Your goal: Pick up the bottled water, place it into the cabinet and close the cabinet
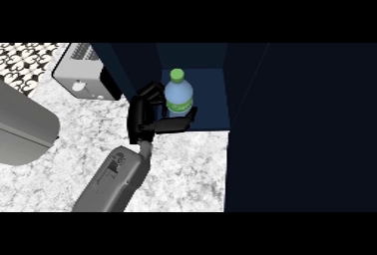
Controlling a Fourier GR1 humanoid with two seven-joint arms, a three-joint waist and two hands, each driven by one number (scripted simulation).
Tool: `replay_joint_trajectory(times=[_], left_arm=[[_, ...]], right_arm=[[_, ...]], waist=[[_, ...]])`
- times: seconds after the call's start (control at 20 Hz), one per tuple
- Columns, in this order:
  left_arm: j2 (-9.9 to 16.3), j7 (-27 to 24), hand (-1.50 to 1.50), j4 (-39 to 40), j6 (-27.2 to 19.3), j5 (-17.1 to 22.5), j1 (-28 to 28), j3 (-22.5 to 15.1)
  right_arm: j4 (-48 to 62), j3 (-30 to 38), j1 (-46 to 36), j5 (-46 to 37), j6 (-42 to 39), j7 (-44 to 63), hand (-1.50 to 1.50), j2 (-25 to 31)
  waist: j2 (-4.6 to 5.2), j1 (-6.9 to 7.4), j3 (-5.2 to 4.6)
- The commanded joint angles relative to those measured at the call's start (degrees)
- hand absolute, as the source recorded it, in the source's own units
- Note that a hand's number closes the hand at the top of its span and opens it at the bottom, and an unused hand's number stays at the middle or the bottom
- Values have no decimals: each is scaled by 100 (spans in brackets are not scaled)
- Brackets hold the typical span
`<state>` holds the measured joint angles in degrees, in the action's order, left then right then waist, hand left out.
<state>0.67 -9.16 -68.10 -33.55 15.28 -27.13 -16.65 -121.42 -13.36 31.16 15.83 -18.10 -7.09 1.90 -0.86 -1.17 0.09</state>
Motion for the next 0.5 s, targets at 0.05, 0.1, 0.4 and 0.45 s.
replay_joint_trajectory(times=[0.05,0.1,0.4,0.45], left_arm=[[18,516,150,1040,-38,-215,-1734,224],[238,602,150,1005,57,-200,-1735,266],[485,695,150,1159,-323,-526,-1767,87],[314,666,150,1236,-406,-506,-1747,45]], right_arm=[[42,-56,16,68,-119,-48,-150,40],[-14,-106,-64,-33,78,105,-150,-57],[228,-75,-171,-7,-144,-13,-150,68],[251,-68,-245,-72,-80,5,-150,37]], waist=[[161,-286,-4],[172,-272,-8],[196,-334,-2],[198,-319,-7]])
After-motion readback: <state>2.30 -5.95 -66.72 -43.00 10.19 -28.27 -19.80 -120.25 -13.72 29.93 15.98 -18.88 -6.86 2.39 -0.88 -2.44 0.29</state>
